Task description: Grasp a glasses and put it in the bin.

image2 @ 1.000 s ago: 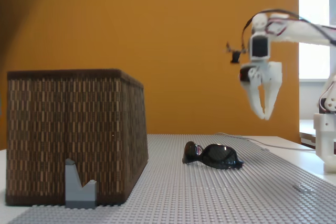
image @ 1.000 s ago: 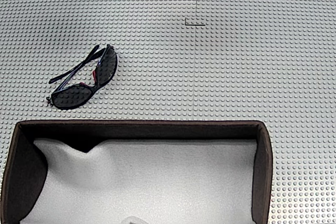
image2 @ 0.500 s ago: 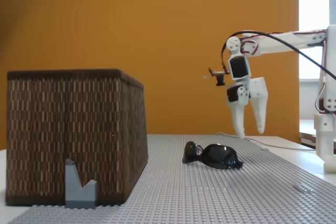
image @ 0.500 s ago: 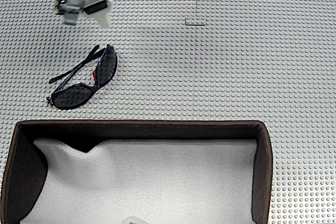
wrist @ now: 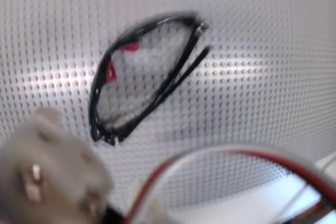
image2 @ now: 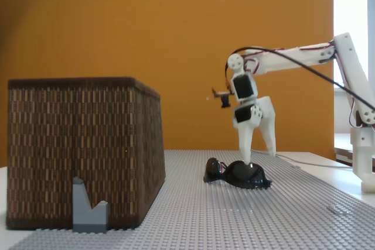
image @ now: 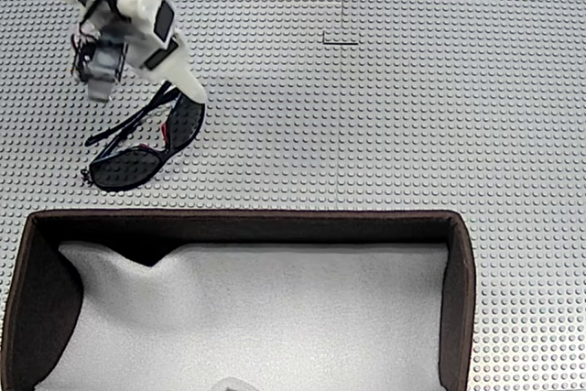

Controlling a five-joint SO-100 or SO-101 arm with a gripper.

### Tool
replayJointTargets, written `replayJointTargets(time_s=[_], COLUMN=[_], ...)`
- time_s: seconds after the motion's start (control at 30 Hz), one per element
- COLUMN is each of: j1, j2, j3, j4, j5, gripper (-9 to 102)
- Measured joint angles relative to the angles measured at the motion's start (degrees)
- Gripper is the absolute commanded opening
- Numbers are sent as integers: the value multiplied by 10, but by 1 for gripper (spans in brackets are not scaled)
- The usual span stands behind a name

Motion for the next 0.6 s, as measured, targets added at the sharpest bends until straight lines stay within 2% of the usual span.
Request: replayJointTargets(time_s=[0.33,0.43,0.47,0.5,0.6], j1=[-4,-12,-15,-15,-24], j2=[-112,-138,-149,-169,-189], j3=[-116,-139,-150,-179,-218], j4=[-11,-18,-20,-21,-19], j5=[-25,-29,-29,-25,-19], gripper=[43,28,19,0,-1])
